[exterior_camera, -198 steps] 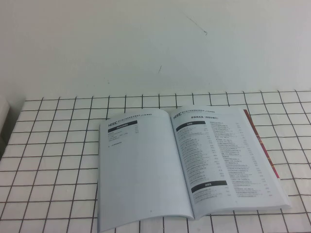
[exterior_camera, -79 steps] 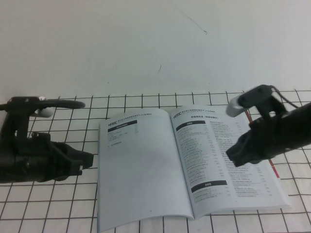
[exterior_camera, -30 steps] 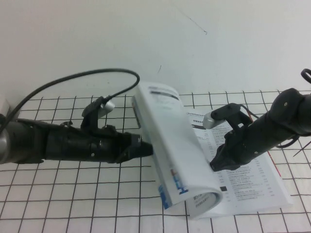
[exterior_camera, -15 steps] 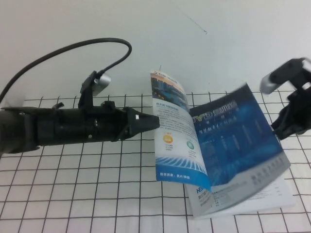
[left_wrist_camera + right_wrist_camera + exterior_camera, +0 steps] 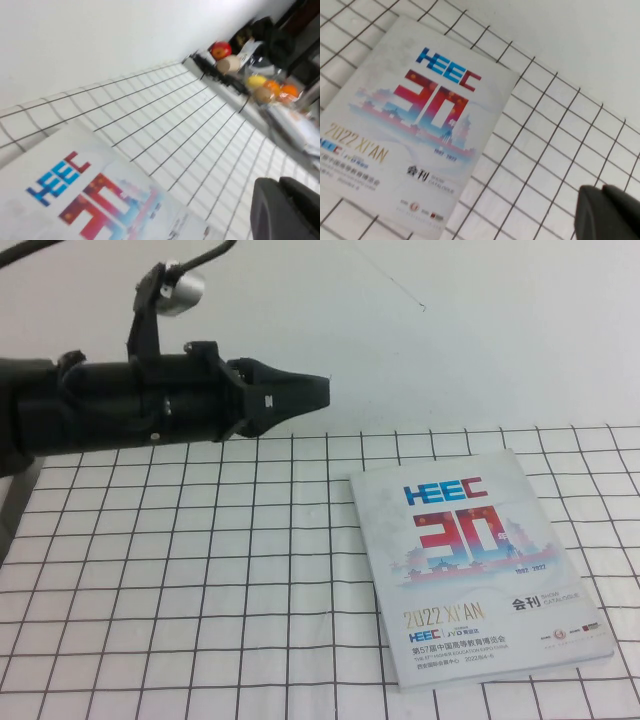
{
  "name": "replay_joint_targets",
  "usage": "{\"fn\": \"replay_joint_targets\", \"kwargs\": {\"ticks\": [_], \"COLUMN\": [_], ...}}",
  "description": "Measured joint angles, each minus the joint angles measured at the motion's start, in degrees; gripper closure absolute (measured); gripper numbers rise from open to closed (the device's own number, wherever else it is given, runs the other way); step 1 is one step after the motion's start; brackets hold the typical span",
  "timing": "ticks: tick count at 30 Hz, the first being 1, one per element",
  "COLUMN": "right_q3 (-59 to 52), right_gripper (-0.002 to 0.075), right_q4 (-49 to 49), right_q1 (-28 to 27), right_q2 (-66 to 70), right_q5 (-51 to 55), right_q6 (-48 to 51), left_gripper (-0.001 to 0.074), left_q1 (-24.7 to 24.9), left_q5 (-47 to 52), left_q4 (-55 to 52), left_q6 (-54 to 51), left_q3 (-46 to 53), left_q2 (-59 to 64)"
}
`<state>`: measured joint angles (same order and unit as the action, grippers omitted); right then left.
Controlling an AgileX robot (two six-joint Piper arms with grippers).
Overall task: Close book
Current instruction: 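Close the open booklet and leave it lying on the table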
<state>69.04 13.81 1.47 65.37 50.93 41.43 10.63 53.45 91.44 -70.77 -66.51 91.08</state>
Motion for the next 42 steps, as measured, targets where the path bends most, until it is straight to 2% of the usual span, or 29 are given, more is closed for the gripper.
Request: {"fn": "replay_joint_targets", "kwargs": {"ticks": [4,10,13,17,23,27,31,42], "right_q3": [-0.67,-4.49,-8.58,-13.41,-23.28,-31.48,-38.59,-46.09], "right_gripper": [0.0729,0.0729,0.0729,0.0729,0.0729,0.0729,0.0729,0.0729], "right_q4": [-0.94,-1.71,-3.86,-10.05,-13.48,-13.37,-12.69,-11.45], "right_q1": [0.00,0.00,0.00,0.00,-0.02,-0.02,-0.02,-0.02], "right_q2": [-6.56,-15.28,-20.09,-27.26,-39.15,-46.66,-52.46,-54.49], "right_q5": [7.67,12.99,12.72,12.07,6.05,-0.24,-5.65,-7.06], "right_q6": [-0.83,-5.46,-8.69,-14.63,-21.62,-22.24,-23.01,-23.71], "left_gripper": [0.0738,0.0738,0.0738,0.0738,0.0738,0.0738,0.0738,0.0738], "left_q1": [-0.11,-0.20,-0.43,-0.43,-0.43,-0.43,-0.43,-0.46], "left_q5": [-6.02,-10.32,-8.73,-9.04,-23.58,-36.81,-44.46,-47.43], "left_q4": [-17.74,-48.03,-58.63,-67.66,-68.81,-64.40,-61.69,-58.57], "left_q6": [5.85,24.21,32.05,38.06,40.41,36.86,33.45,31.45], "left_q3": [-1.33,-1.41,-1.27,2.46,15.99,26.40,31.58,33.02], "left_q2": [-6.44,-15.29,-18.68,-23.20,-32.92,-39.72,-45.33,-48.47]}}
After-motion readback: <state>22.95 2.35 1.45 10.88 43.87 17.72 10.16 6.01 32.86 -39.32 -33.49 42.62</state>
